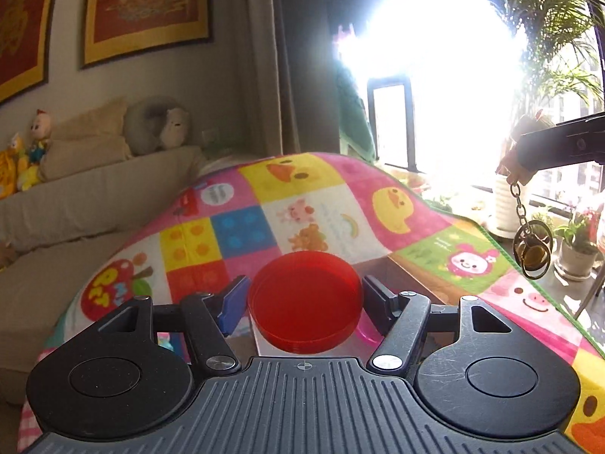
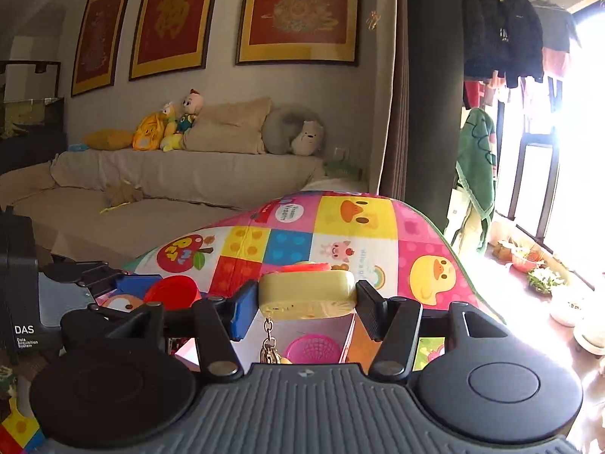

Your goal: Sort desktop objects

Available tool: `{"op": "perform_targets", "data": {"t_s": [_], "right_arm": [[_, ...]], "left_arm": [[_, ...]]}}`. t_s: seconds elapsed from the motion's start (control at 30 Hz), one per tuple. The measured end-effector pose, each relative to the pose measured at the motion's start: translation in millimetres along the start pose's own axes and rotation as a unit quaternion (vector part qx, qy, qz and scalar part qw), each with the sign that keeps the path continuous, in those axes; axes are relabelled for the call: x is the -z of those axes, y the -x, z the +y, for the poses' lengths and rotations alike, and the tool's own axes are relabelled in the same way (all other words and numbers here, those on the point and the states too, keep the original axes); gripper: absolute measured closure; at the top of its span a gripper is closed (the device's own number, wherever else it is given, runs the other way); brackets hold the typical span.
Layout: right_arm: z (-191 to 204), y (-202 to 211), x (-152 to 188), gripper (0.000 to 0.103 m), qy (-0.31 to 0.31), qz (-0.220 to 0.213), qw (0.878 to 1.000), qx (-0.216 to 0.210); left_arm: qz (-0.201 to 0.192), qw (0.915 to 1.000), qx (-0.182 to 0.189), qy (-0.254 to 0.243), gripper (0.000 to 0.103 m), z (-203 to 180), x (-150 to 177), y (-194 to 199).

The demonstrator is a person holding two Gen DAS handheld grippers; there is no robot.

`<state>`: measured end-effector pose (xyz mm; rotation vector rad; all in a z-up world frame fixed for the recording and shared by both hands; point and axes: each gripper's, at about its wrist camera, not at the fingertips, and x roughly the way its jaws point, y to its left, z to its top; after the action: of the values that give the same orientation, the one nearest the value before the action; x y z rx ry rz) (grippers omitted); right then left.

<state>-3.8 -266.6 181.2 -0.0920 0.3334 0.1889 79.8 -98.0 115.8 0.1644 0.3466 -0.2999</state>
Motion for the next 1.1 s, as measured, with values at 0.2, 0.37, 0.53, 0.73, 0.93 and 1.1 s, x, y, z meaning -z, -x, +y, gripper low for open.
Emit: {"op": "perform_targets", "data": {"t_s": [0.2, 0.37, 0.53, 0.73, 0.93, 1.1], "right_arm": [[-12, -56, -6, 0.047, -0.014, 0.028, 0.999, 0.02], [-9, -113, 0, 0.047, -0.03, 0.074, 0.997, 0.004], [3, -175, 4, 0.047, -0.05, 0.109, 0.993, -0.004], [20, -187, 8, 0.046, -0.044, 0.13, 0.991, 0.0], [59, -203, -10, 0.042, -0.037, 0.159, 0.985, -0.048], [130, -262, -25, 0.027, -0.037, 0.221, 0.965, -0.133]], "left_arm": [[0.01, 0.9993, -0.015, 0.034, 0.008, 26, 36, 11], [0.076, 0.9956, -0.03, 0.045, 0.008, 47, 84, 24], [0.096, 0.9925, -0.049, 0.058, 0.007, 68, 107, 36], [0.109, 0.9866, -0.083, 0.088, 0.006, 96, 129, 41], [0.108, 0.9798, -0.091, 0.141, 0.005, 115, 137, 39], [0.105, 0.9738, -0.082, 0.184, 0.003, 127, 142, 42]]}}
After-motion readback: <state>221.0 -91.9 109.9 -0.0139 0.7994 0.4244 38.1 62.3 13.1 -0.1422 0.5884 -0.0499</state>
